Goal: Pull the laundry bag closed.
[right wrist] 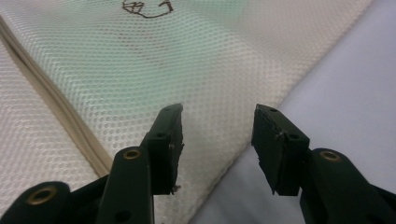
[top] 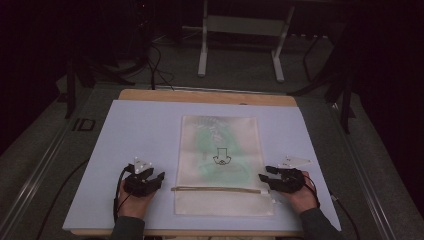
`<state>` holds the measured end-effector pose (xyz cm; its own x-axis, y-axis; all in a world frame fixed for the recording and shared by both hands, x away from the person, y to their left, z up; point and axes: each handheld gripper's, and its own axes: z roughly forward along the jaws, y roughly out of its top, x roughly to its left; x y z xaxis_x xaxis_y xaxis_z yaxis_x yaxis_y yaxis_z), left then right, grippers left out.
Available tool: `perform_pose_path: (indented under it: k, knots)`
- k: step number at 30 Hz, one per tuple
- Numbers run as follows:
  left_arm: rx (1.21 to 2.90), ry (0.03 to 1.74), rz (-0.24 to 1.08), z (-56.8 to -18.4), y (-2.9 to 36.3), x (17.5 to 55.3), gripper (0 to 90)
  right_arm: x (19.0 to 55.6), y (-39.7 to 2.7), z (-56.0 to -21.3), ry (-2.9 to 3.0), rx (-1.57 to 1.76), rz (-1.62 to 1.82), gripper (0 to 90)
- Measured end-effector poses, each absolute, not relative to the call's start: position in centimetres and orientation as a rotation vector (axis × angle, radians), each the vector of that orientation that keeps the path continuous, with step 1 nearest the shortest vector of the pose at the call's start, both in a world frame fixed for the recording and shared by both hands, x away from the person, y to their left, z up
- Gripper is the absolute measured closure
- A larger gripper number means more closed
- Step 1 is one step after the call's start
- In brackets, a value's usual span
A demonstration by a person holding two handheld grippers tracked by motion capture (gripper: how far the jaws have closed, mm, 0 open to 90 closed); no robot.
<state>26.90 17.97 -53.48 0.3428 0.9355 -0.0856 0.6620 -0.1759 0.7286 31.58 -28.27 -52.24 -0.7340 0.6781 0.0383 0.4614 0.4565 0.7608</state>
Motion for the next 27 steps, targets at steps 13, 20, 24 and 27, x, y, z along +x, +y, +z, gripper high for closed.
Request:
perform_pose_path:
  k: [13,20,24,27]
  knots:
    - [1.930,1.353,0.489,-53.4,17.8,26.7,52.1,31.2,-26.9,-51.4,2.510,0.896,1.127,58.7]
    - [1.920,1.337,0.485,-53.4,17.9,26.7,51.1,31.2,-24.8,-50.8,2.570,0.803,1.106,56.7]
    - [1.929,1.328,0.488,-53.3,17.8,26.6,51.0,31.2,-24.2,-50.8,2.588,0.780,1.108,56.1]
    - [1.930,1.327,0.485,-53.3,17.8,26.6,51.1,31.2,-23.5,-50.7,2.604,0.755,1.102,56.8]
